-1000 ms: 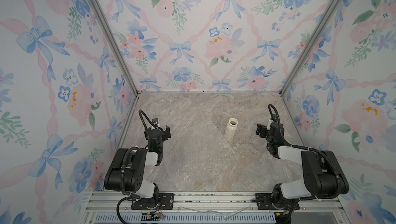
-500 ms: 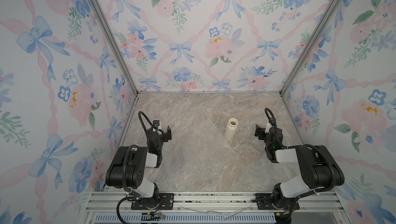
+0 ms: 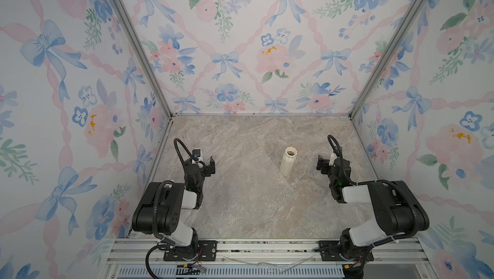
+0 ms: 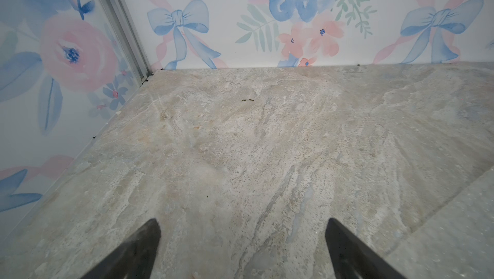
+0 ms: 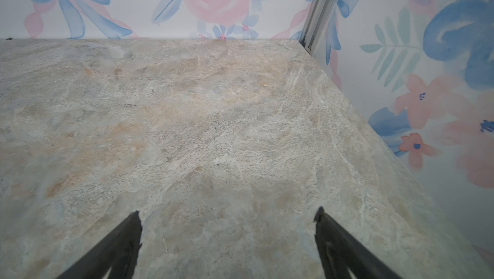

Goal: Unwrap the vase from the bubble wrap
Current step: Reset both arms

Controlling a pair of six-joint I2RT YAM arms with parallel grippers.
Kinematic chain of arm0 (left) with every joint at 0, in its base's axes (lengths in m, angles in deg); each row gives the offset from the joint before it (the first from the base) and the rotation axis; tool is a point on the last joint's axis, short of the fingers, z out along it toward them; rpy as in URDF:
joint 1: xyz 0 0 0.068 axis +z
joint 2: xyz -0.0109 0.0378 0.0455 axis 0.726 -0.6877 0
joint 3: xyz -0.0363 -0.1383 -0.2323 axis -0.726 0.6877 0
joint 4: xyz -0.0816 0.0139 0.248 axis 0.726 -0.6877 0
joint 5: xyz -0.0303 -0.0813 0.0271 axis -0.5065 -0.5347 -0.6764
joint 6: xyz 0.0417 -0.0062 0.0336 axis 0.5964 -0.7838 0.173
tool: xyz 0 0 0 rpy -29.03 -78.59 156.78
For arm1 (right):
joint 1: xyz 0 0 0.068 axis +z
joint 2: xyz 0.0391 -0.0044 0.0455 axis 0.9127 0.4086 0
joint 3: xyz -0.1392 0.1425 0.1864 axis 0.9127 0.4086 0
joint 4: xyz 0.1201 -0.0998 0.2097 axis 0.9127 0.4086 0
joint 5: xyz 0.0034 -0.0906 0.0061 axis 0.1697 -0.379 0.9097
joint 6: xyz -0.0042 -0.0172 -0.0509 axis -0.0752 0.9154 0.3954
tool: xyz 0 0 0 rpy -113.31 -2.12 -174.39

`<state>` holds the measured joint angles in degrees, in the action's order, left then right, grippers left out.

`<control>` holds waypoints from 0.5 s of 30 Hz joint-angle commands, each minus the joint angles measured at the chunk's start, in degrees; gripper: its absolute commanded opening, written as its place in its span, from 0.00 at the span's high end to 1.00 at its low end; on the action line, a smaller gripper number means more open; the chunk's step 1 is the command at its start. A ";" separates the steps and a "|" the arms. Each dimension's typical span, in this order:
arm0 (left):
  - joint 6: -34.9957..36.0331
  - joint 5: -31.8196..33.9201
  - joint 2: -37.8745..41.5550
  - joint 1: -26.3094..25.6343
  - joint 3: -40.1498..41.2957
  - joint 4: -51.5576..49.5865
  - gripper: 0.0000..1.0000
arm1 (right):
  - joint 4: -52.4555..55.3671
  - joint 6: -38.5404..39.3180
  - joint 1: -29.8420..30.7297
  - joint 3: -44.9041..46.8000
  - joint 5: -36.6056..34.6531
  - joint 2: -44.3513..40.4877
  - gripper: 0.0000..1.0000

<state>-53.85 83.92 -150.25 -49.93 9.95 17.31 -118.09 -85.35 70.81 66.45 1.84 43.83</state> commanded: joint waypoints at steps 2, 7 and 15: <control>1.11 0.93 -0.08 -0.31 0.44 2.26 0.02 | -0.79 0.53 0.43 -0.93 -1.12 -0.51 0.04; 1.08 0.47 -0.10 -0.09 0.22 2.12 0.02 | -0.67 0.45 0.39 -1.02 -0.92 -0.42 0.04; 0.65 -2.04 -0.15 1.01 -0.45 0.65 0.02 | 2.25 1.12 -1.77 -2.39 8.37 -0.51 0.04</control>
<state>-53.70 82.92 -150.23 -49.19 9.93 17.11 -116.71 -85.13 69.26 64.92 7.85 43.83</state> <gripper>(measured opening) 0.979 0.963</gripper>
